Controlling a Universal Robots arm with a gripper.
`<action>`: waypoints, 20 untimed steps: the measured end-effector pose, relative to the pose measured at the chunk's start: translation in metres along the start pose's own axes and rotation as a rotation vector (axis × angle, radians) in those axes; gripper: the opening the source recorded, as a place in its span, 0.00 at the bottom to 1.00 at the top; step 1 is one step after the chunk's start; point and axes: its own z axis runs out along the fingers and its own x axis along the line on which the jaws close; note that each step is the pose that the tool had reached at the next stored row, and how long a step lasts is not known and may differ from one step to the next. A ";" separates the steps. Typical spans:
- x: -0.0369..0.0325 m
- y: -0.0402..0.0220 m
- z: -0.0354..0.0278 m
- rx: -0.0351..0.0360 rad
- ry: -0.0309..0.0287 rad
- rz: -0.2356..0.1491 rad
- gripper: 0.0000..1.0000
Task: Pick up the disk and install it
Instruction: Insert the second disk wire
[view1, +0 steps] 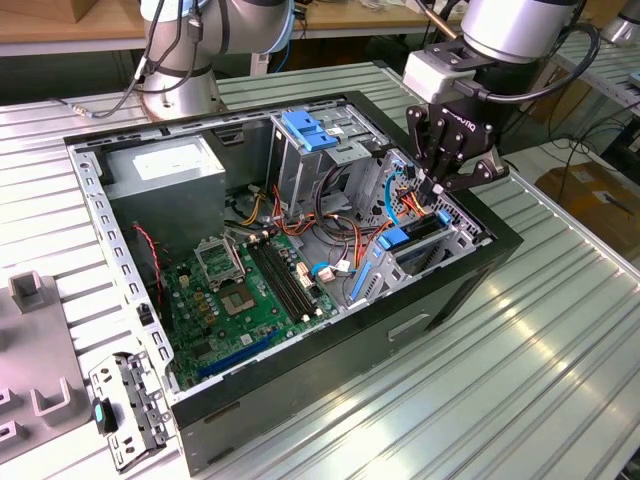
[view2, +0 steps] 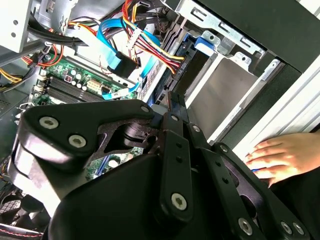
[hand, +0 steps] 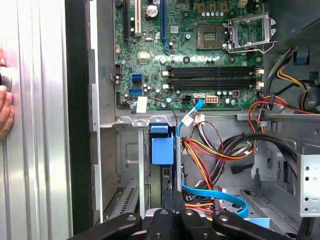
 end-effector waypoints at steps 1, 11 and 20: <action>0.0000 0.0000 0.0000 0.0000 0.0000 0.000 0.11; 0.0005 -0.0002 -0.0104 0.0000 0.0000 0.000 0.11; -0.0135 0.0000 -0.0168 0.0008 0.0747 -0.002 0.11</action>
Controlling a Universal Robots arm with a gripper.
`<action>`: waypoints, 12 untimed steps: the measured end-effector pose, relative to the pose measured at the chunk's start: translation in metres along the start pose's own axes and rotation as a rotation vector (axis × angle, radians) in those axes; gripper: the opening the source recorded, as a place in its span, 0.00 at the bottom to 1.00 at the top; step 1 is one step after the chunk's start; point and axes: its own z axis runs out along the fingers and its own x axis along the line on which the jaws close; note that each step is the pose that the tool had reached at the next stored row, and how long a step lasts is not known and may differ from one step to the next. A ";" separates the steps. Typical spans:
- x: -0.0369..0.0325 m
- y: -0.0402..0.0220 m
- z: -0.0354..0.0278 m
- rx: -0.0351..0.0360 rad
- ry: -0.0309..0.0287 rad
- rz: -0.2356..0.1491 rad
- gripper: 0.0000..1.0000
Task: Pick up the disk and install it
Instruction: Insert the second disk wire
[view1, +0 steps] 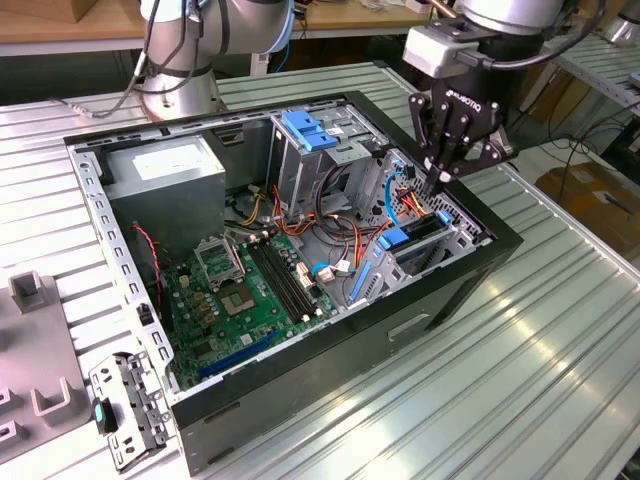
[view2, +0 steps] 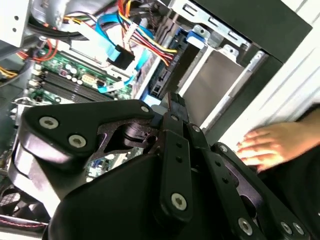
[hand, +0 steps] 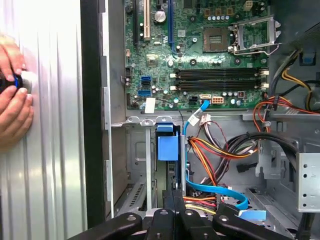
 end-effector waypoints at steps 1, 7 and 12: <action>-0.0054 0.0000 -0.0006 -0.0005 0.0037 0.000 0.11; -0.0352 0.0006 -0.0030 -0.0014 0.0271 -0.002 0.11; -0.0511 -0.0021 -0.0049 -0.0030 0.0686 -0.003 0.11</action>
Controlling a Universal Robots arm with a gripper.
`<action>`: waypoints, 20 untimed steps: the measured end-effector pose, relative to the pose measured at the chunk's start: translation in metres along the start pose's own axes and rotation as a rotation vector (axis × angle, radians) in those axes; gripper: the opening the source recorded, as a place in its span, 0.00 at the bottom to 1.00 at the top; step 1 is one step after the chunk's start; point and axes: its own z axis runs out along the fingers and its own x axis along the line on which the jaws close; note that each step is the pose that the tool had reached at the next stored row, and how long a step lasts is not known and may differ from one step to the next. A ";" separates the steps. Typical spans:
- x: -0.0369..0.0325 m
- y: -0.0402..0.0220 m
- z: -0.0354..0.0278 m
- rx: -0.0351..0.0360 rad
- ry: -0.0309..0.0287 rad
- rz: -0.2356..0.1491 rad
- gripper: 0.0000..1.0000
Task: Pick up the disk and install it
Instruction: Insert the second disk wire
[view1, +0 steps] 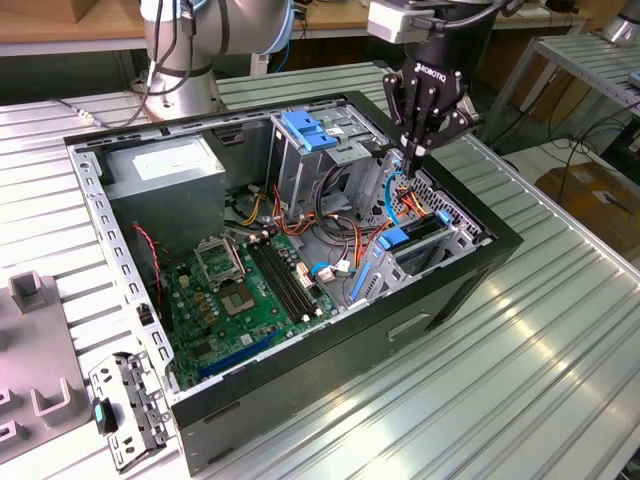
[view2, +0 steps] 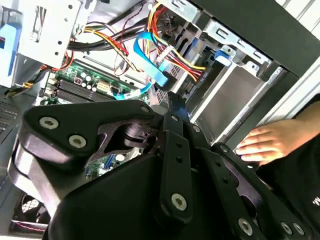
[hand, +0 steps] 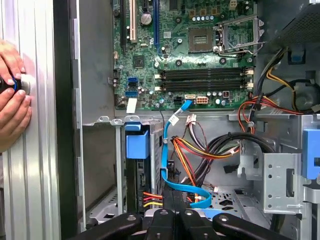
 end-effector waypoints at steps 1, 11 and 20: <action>-0.0030 -0.0006 -0.0005 -0.0001 0.0126 0.000 0.11; -0.0244 -0.0044 0.0031 -0.0009 0.0911 -0.002 0.17; -0.0246 -0.0045 0.0033 -0.0007 0.1027 -0.003 0.24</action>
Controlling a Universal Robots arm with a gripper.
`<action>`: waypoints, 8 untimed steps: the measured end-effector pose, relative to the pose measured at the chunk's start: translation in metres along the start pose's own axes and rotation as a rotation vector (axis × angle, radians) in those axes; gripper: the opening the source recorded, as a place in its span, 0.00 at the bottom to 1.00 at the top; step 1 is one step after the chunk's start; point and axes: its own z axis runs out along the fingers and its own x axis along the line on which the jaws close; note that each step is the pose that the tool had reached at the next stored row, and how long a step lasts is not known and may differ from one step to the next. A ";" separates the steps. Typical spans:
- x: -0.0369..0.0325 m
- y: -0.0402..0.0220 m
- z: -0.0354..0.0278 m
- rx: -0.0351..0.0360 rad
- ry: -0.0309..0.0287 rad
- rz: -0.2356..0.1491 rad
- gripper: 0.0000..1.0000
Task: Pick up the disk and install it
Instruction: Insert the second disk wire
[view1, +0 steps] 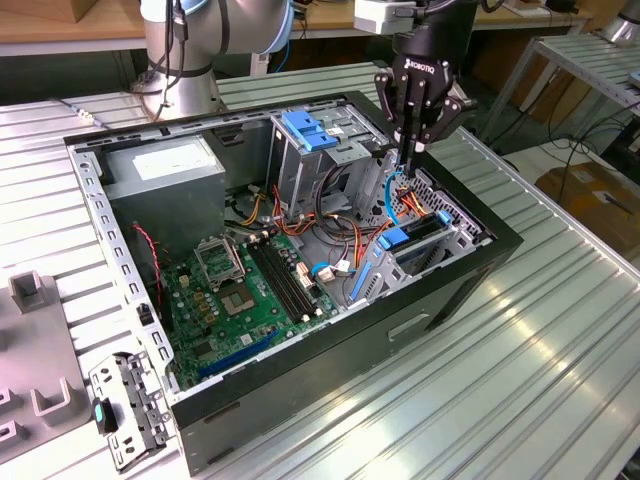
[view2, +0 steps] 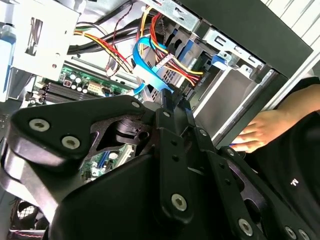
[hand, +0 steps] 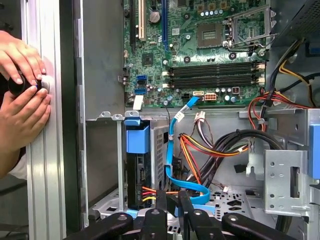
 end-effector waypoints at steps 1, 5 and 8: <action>0.0000 0.0000 0.0000 0.0000 0.0004 0.000 0.24; -0.0004 -0.0001 0.0000 0.0002 0.0070 0.000 0.31; -0.0013 -0.0004 0.0003 0.0003 0.0162 0.000 0.31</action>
